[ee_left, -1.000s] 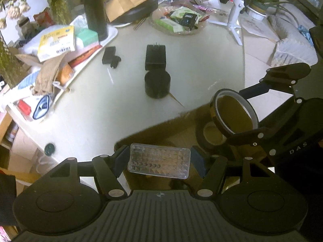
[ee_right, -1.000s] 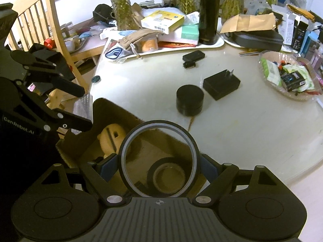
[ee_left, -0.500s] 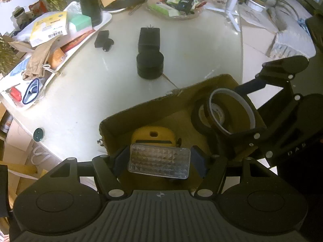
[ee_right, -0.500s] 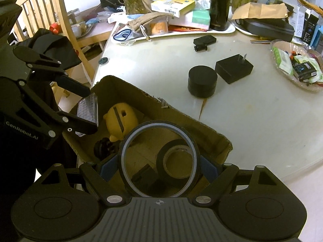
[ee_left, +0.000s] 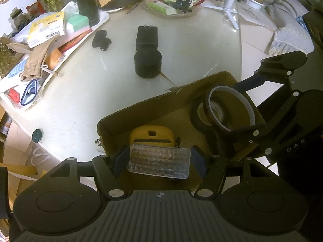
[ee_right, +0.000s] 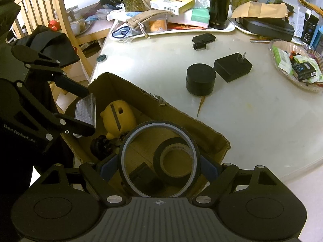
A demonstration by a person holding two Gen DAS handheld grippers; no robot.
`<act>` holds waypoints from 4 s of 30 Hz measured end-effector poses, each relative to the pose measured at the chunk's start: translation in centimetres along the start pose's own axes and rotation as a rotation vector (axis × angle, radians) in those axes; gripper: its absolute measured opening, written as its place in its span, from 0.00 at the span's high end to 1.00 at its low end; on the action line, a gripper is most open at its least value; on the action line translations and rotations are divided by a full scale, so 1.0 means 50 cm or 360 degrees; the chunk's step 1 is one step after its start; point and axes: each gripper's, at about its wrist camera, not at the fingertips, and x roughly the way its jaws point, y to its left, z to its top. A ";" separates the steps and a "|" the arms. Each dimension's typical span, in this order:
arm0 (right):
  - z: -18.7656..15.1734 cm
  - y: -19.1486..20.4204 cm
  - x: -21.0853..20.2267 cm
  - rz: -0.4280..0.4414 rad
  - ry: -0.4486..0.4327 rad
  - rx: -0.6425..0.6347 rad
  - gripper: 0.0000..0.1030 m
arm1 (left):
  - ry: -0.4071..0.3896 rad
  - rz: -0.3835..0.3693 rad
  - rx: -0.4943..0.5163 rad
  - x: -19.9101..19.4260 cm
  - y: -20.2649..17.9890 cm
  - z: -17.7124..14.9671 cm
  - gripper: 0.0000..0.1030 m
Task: Organize rigid objects
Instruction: 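Lower the ring into the box with the right tool while the left tool releases the tray, then withdraw both tools from the box back over the table, then move the left tool down to the black round cylinder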
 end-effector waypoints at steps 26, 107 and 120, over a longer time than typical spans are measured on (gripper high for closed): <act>-0.002 -0.001 -0.010 -0.0111 -0.0026 -0.0047 0.00 | 0.0001 0.0008 0.0080 -0.006 -0.002 -0.001 0.16; -0.016 -0.100 -0.029 -0.0317 -0.0380 0.0309 0.00 | -0.0342 0.0220 -0.0075 0.025 0.023 0.079 0.17; -0.020 -0.102 -0.030 -0.0349 -0.0392 0.0319 0.00 | -0.0375 0.0173 -0.0006 0.103 0.030 0.138 0.17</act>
